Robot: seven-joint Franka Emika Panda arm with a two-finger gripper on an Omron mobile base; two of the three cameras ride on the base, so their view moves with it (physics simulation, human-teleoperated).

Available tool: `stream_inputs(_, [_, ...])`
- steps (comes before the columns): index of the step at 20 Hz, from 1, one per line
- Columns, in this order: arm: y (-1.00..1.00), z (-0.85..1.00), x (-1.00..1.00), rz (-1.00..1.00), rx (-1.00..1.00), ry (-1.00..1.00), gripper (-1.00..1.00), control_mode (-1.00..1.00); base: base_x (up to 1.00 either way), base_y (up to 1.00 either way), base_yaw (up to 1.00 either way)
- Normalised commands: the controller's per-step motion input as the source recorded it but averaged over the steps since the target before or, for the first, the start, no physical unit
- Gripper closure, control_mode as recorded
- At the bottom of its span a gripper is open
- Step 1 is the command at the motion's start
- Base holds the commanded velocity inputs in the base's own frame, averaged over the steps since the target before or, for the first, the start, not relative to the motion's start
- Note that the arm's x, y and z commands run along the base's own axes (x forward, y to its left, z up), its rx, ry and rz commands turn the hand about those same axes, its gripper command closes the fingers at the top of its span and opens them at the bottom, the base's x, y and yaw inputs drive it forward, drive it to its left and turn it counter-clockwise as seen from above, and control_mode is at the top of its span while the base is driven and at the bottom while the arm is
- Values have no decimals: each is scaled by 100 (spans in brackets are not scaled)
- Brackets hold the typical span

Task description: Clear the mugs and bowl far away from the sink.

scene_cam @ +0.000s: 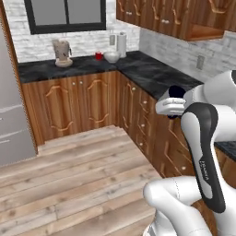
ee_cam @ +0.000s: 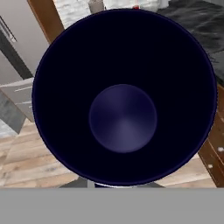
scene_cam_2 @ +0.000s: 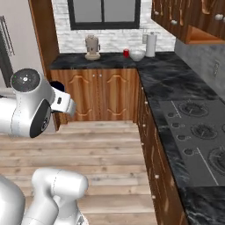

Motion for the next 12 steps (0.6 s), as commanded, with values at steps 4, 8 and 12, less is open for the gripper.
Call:
stream_inputs(4, [0,0,0,0,0,0,100,100,100,5,0])
stream_inputs(8, [0,0,0,0,0,0,100,100,100,0,0])
stream_inputs(12, [0,0,0,0,0,0,100,100,100,0,0])
